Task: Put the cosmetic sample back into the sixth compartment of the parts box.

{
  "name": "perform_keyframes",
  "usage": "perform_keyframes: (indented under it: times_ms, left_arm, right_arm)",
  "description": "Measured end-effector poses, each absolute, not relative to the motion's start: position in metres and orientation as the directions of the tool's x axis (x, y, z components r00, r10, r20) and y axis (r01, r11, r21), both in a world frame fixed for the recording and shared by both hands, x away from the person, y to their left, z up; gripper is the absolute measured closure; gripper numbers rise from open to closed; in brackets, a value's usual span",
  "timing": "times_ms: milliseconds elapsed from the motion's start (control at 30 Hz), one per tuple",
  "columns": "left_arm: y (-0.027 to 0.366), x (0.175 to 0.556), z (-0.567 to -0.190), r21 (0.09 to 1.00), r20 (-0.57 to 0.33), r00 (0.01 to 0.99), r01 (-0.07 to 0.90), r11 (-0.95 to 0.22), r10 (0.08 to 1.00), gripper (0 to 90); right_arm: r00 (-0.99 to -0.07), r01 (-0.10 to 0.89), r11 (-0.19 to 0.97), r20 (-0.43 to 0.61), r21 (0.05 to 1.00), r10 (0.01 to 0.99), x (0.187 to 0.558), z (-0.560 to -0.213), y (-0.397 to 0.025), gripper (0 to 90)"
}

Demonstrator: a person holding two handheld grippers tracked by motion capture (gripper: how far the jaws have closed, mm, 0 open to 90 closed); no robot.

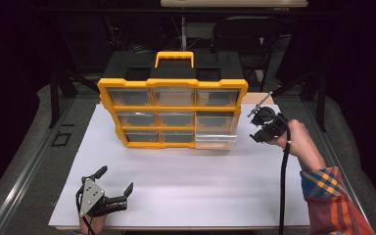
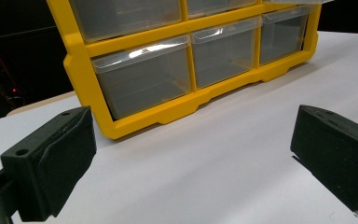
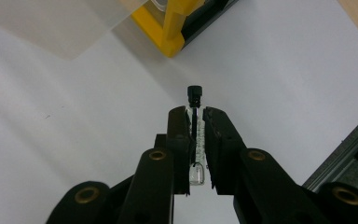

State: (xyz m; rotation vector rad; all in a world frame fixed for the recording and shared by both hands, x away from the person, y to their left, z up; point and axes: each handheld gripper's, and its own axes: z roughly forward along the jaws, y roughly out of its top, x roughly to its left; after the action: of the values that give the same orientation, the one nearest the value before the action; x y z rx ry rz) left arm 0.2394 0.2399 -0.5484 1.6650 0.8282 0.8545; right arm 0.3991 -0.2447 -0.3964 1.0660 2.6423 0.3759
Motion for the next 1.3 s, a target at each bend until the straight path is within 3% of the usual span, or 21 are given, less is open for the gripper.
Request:
perform_keyframes:
  times_ms: [1300]
  left_arm:
    - [0.239, 0.240, -0.548, 0.970, 0.137, 0.512, 0.107, -0.221, 0.848, 0.1]
  right_arm:
    - [-0.715, 0.579, 0.737, -0.218, 0.349, 0.665, 0.392, -0.331, -0.225, 81.0]
